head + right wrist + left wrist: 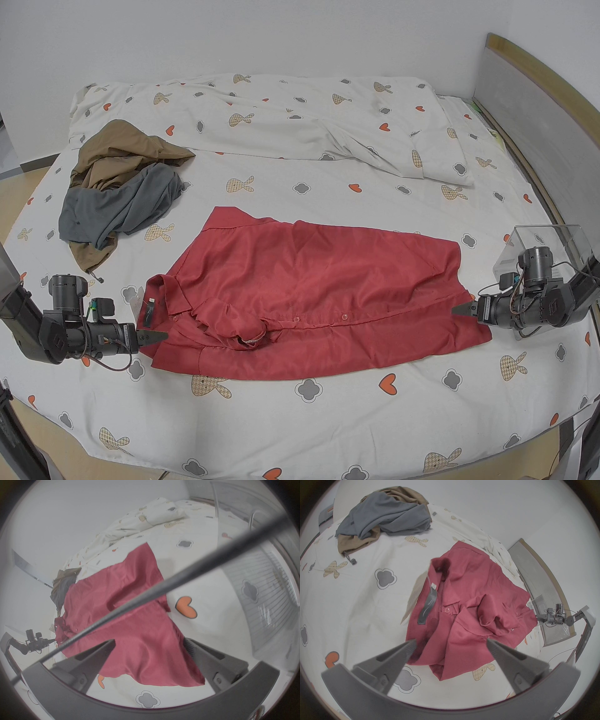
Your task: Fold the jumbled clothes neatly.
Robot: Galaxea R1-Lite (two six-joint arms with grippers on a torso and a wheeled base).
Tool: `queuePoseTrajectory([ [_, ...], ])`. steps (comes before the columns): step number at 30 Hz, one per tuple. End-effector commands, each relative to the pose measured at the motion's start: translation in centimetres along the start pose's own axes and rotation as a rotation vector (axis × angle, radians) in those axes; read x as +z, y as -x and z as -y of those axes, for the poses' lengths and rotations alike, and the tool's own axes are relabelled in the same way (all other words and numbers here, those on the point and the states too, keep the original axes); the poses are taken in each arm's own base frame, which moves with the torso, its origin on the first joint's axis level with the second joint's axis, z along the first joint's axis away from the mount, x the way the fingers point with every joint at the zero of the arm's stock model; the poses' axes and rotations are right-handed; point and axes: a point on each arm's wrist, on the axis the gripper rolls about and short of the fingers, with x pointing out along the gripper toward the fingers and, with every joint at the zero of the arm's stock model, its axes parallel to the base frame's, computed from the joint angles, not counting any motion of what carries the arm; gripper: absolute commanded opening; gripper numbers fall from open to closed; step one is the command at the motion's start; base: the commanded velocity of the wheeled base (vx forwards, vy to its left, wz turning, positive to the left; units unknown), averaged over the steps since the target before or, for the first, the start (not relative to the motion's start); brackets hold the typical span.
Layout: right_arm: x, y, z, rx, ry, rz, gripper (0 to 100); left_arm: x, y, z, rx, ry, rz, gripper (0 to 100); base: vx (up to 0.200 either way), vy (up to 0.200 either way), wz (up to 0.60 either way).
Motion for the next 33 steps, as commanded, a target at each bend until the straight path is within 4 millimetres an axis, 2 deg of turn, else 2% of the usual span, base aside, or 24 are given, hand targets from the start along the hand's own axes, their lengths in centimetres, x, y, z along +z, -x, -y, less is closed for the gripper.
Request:
queuePoseTrajectory([
  [1, 1.8, 3.4, -0.9, 0.011, 0.023, 0.112, 100, 1.1, 1.9, 1.5, -0.008, -0.037, 0.059, 100, 0.000, 0.000, 0.00],
  [3, 2.9, 5.7, -1.9, 0.027, 0.049, 0.187, 100, 1.5, 2.6, 2.3, -0.017, -0.047, 0.085, 100, 0.000, 0.000, 0.00],
  [6, 3.4, 7.0, -2.7, 0.035, 0.069, 0.233, 100, 1.7, 3.1, 3.0, -0.026, -0.049, 0.098, 100, 0.000, 0.000, 0.00],
  [11, 4.4, 7.3, -3.2, 0.048, 0.088, 0.265, 100, 2.4, 3.5, 3.8, -0.044, -0.023, 0.126, 100, 0.000, 0.000, 0.00],
  [13, 4.7, 6.5, -3.3, 0.055, 0.092, 0.257, 100, 2.5, 3.5, 3.9, -0.047, -0.012, 0.128, 100, 0.000, 0.000, 0.00],
  [14, 4.9, 4.9, -3.0, 0.053, 0.087, 0.236, 100, 2.6, 3.4, 4.0, -0.052, -0.008, 0.130, 100, 0.000, 0.000, 0.00],
  [15, 5.0, 4.7, -2.9, 0.052, 0.086, 0.233, 100, 2.7, 3.4, 4.0, -0.052, -0.006, 0.130, 100, 0.000, 0.000, 0.00],
  [16, 5.7, 2.3, -2.2, 0.039, 0.078, 0.216, 100, 2.6, 3.3, 4.1, -0.056, 0.007, 0.127, 100, 0.000, 0.000, 0.00],
  [17, 6.3, 0.8, -1.7, 0.018, 0.076, 0.215, 100, 2.6, 3.3, 4.2, -0.058, 0.013, 0.127, 100, 0.000, 0.000, 0.00],
  [18, 6.7, -0.3, -1.4, -0.012, 0.073, 0.219, 100, 2.6, 3.3, 4.2, -0.058, 0.015, 0.127, 100, 0.000, 0.000, 0.00],
  [19, 6.7, -0.3, -1.4, -0.012, 0.073, 0.219, 100, 2.6, 3.3, 4.2, -0.058, 0.015, 0.127, 100, 0.000, 0.000, 0.00],
  [20, 7.4, -2.7, -1.2, -0.081, 0.076, 0.236, 100, 2.6, 3.6, 4.3, -0.056, 0.013, 0.132, 100, 0.000, 0.000, 0.00],
  [22, 8.1, -4.1, -1.8, -0.106, 0.089, 0.258, 100, 2.5, 4.1, 4.4, -0.053, 0.013, 0.138, 100, 0.000, 0.000, 0.00],
  [27, 10.1, -6.1, -2.5, -0.100, 0.123, 0.305, 100, 2.1, 5.1, 4.9, -0.052, 0.009, 0.149, 100, 0.000, 0.000, 0.00],
  [33, 10.8, -7.3, -2.8, -0.103, 0.111, 0.250, 100, 1.4, 5.3, 5.0, -0.051, 0.016, 0.136, 100, 0.000, 0.000, 0.00],
])
